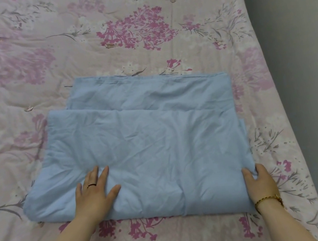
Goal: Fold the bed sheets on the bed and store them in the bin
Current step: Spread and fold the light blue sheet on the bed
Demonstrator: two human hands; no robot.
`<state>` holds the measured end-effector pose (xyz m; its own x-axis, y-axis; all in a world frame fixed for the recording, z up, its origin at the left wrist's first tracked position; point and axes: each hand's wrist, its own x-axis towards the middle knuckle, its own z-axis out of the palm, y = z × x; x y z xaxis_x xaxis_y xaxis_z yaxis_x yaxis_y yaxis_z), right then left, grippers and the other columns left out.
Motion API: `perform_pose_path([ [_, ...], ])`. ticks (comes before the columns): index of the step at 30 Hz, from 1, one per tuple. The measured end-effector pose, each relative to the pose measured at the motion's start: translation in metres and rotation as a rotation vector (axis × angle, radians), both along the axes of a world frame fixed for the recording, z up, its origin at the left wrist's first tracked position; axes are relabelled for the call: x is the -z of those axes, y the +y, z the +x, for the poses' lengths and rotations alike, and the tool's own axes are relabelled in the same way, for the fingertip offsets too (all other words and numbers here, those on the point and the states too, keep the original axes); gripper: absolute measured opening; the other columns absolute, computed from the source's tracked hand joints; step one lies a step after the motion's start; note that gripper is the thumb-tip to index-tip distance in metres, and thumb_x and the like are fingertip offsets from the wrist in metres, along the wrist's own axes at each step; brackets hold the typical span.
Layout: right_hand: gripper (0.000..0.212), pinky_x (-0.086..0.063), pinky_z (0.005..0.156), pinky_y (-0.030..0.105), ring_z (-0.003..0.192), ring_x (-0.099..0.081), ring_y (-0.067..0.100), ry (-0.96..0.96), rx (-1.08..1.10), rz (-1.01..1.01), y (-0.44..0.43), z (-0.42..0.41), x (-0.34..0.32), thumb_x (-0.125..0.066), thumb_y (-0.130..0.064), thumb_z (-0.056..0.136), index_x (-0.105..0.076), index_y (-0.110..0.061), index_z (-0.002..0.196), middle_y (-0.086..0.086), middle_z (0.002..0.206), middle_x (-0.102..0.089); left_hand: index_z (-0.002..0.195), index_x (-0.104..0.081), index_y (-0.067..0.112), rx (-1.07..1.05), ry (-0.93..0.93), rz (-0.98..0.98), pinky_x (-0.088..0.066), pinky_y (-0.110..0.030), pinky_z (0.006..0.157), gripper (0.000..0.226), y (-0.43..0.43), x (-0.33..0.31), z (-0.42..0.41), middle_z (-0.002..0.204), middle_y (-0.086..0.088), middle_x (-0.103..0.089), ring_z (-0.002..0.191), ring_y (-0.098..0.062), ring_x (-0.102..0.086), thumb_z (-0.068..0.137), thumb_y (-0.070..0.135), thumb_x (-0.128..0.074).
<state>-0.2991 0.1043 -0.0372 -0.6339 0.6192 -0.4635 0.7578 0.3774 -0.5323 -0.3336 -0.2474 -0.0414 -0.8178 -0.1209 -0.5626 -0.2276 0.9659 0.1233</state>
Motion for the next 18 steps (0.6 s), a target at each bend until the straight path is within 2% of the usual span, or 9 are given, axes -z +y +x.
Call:
perform_pose_path([
  [4,0.037,-0.045,0.093,0.041,0.105,-0.054,0.034,0.01,0.037,-0.009,0.002,-0.024,0.008,-0.055,-0.024,0.089,-0.051,-0.001,0.117,0.02,0.12,-0.054,0.148,0.005,0.027,-0.016,0.003,-0.001,0.002,-0.036,0.116,0.065,0.0,0.005,-0.001,0.157,-0.001,0.007,0.145,-0.016,0.007,0.096,0.049,-0.028],
  [8,0.04,-0.039,0.093,0.035,0.114,-0.05,0.034,0.03,0.042,-0.069,0.001,-0.041,0.015,-0.05,-0.023,0.093,-0.045,-0.001,0.126,0.018,0.127,-0.052,0.147,0.006,0.028,-0.014,0.015,-0.018,0.002,-0.035,0.116,0.067,0.0,0.009,-0.005,0.157,0.0,0.007,0.145,-0.016,0.006,0.095,0.05,-0.03],
  [11,0.043,-0.037,0.091,0.033,0.115,-0.049,0.034,0.069,0.111,-0.121,0.001,-0.032,0.019,-0.052,-0.021,0.092,-0.042,-0.002,0.13,0.018,0.128,-0.051,0.148,-0.012,0.023,-0.087,0.076,0.036,-0.001,-0.034,0.115,0.066,0.003,0.012,-0.001,0.157,-0.002,-0.006,0.145,-0.018,-0.004,0.094,0.044,-0.042],
  [13,0.045,-0.038,0.093,0.035,0.113,-0.05,0.034,0.099,0.204,-0.144,-0.004,-0.01,0.019,-0.056,-0.018,0.089,-0.043,-0.001,0.129,0.019,0.127,-0.052,0.138,-0.04,0.01,-0.268,0.231,0.135,-0.016,-0.039,0.111,0.057,0.002,0.014,0.006,0.148,-0.014,-0.033,0.137,-0.028,-0.028,0.088,0.029,-0.058],
  [14,0.046,-0.038,0.095,0.037,0.113,-0.05,0.035,0.115,0.267,-0.14,-0.008,0.003,0.017,-0.059,-0.017,0.088,-0.045,-0.001,0.128,0.02,0.128,-0.052,0.127,-0.051,0.002,-0.405,0.323,0.18,-0.025,-0.042,0.106,0.047,0.001,0.014,0.011,0.135,-0.021,-0.046,0.127,-0.035,-0.039,0.084,0.019,-0.064],
  [16,0.049,-0.039,0.095,0.035,0.113,-0.052,0.035,0.157,0.423,-0.137,-0.018,0.034,0.011,-0.064,-0.013,0.084,-0.045,0.004,0.126,0.022,0.125,-0.054,0.109,-0.056,-0.009,-0.73,0.417,0.237,-0.034,-0.046,0.097,0.037,-0.003,0.008,0.026,0.116,-0.032,-0.054,0.112,-0.043,-0.047,0.08,0.01,-0.068],
  [17,0.053,-0.043,0.089,0.029,0.107,-0.057,0.03,0.172,0.535,-0.17,-0.024,0.049,0.01,-0.067,-0.011,0.082,-0.044,0.008,0.126,0.02,0.117,-0.062,0.107,-0.055,-0.011,-0.916,0.411,0.253,-0.034,-0.047,0.096,0.038,-0.006,0.004,0.036,0.115,-0.034,-0.054,0.111,-0.044,-0.048,0.08,0.011,-0.069],
  [18,0.058,-0.047,0.076,0.02,0.094,-0.064,0.023,0.18,0.641,-0.229,-0.033,0.064,0.011,-0.071,-0.012,0.079,-0.044,0.013,0.124,0.012,0.096,-0.072,0.108,-0.054,-0.013,-1.103,0.367,0.265,-0.035,-0.047,0.097,0.043,-0.012,0.003,0.048,0.117,-0.035,-0.053,0.112,-0.044,-0.049,0.08,0.015,-0.069],
])
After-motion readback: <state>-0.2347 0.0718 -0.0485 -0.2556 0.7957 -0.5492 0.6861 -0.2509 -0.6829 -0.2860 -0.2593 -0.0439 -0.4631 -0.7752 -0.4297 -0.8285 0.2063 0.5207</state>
